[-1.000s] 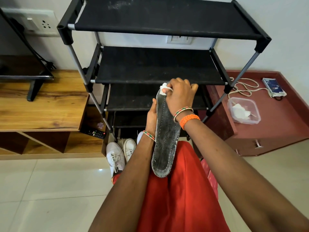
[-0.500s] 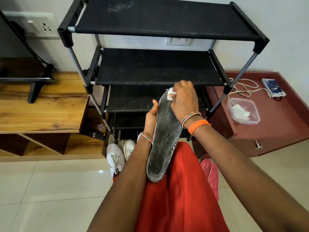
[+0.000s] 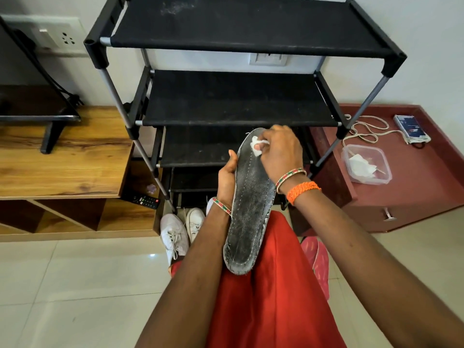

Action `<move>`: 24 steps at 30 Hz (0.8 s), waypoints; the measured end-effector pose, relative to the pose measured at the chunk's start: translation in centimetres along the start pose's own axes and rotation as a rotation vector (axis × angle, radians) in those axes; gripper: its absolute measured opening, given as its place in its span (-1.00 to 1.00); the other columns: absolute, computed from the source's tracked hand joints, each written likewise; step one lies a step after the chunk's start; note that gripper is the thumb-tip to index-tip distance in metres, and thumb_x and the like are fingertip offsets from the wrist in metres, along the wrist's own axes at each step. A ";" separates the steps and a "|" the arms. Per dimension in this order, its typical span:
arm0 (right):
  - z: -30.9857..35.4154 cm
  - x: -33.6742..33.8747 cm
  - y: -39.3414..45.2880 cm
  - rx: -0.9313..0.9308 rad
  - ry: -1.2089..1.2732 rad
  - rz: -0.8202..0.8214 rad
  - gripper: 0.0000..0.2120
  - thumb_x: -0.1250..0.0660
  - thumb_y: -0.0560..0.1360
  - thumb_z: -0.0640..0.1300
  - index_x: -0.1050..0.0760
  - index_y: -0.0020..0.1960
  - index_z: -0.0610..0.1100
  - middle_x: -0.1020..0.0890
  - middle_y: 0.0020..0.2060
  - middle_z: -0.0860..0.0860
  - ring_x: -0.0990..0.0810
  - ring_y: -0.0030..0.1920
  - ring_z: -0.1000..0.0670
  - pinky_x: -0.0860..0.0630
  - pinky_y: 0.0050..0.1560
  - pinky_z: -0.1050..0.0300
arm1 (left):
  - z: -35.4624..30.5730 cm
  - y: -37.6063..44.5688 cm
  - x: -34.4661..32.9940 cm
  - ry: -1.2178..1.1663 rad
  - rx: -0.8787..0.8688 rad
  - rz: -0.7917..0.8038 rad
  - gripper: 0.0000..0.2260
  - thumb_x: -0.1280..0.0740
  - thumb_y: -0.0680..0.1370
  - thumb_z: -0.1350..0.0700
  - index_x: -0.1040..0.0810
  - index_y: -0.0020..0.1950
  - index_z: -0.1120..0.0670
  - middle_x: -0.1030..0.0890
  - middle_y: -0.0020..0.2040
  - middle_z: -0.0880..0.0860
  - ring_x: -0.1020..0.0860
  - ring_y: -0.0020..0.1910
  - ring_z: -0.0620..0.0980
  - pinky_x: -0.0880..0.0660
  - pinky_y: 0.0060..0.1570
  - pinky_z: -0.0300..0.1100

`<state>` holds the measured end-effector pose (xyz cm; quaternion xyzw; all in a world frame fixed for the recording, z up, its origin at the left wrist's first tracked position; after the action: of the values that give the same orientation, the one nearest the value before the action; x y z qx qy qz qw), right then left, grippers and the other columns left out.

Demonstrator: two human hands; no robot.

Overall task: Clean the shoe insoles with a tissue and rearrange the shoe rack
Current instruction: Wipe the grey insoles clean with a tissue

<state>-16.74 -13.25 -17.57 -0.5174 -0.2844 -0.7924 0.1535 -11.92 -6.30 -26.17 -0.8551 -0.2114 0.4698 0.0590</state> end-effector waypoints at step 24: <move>1.5 -0.6 -0.9 0.098 0.028 -0.003 -0.99 -0.42 0.40 -0.15 -0.59 -0.18 -0.07 -0.65 -0.21 0.02 -0.49 -0.03 -0.08 -0.26 -0.04 0.05 | -0.7 -0.4 -0.6 -0.110 -0.036 -0.007 -0.30 0.13 0.66 -0.06 -0.67 -0.33 0.21 -0.64 -0.37 0.11 -0.64 -0.39 -0.04 -0.57 -0.37 -0.27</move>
<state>-15.90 -11.71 -17.89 -0.4978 -0.3213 -0.7849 0.1813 -11.68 -6.15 -25.21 -0.8281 -0.2258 0.5120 0.0338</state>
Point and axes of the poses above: each hand's wrist, its own y-axis towards the middle knuckle, its own x-axis out of the back of the hand, z = x × y, the point moved 8 cm from there along y, towards the middle knuckle
